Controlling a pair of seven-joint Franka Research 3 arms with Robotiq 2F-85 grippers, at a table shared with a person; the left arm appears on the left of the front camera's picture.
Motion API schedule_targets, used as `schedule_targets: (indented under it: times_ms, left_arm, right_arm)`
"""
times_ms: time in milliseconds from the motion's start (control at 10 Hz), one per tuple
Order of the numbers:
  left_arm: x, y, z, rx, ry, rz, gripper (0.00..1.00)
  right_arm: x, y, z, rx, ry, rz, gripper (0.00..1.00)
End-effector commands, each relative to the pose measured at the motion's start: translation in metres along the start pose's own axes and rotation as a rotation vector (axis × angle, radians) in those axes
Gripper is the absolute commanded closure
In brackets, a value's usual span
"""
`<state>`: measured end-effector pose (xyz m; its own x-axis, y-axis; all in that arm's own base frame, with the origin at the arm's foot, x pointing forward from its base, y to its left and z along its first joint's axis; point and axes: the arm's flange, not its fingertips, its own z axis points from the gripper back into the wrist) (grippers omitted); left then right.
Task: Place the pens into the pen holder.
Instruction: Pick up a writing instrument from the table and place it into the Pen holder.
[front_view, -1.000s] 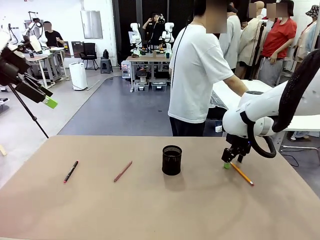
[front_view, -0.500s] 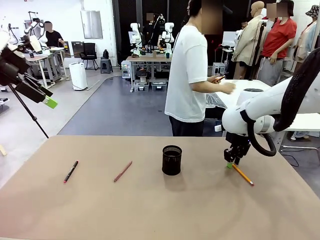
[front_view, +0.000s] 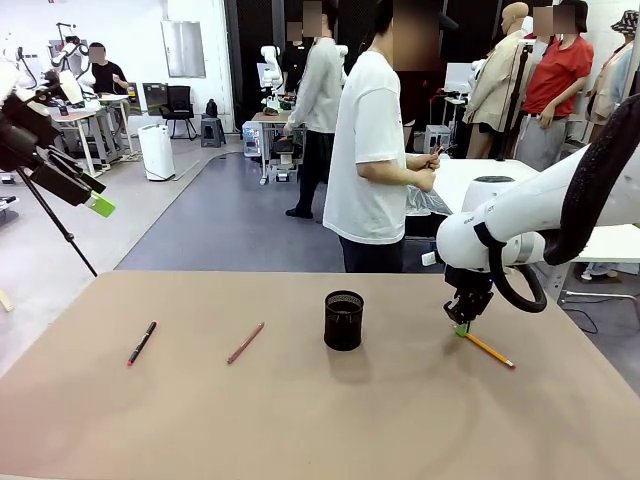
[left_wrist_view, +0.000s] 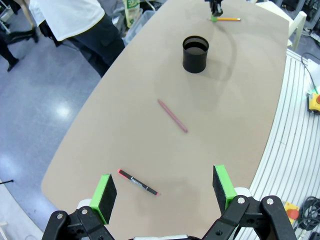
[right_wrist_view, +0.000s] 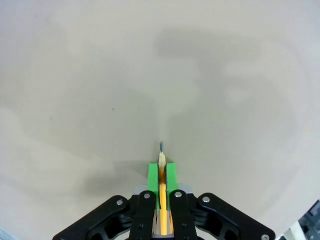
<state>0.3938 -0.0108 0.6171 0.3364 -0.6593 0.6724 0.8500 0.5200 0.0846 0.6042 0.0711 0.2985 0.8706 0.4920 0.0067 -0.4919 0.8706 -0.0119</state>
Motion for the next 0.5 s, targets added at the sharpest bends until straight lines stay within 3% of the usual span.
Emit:
schedule_targets:
  times_ms: [0,200,400]
  left_arm:
    - [0.0,0.001,0.001,-0.003,-0.005,-0.001,0.0]
    - [0.0,0.001,0.001,-0.003,-0.005,-0.001,0.0]
    - [0.0,0.001,0.001,-0.003,-0.005,-0.001,0.0]
  right_arm:
    - [-0.007,0.0,0.004,0.155,-0.063,0.047,1.0]
    - [-0.017,-0.011,0.03,0.395,-0.214,0.157,1.0]
    - [-0.034,-0.024,0.059,0.531,-0.375,0.308,1.0]
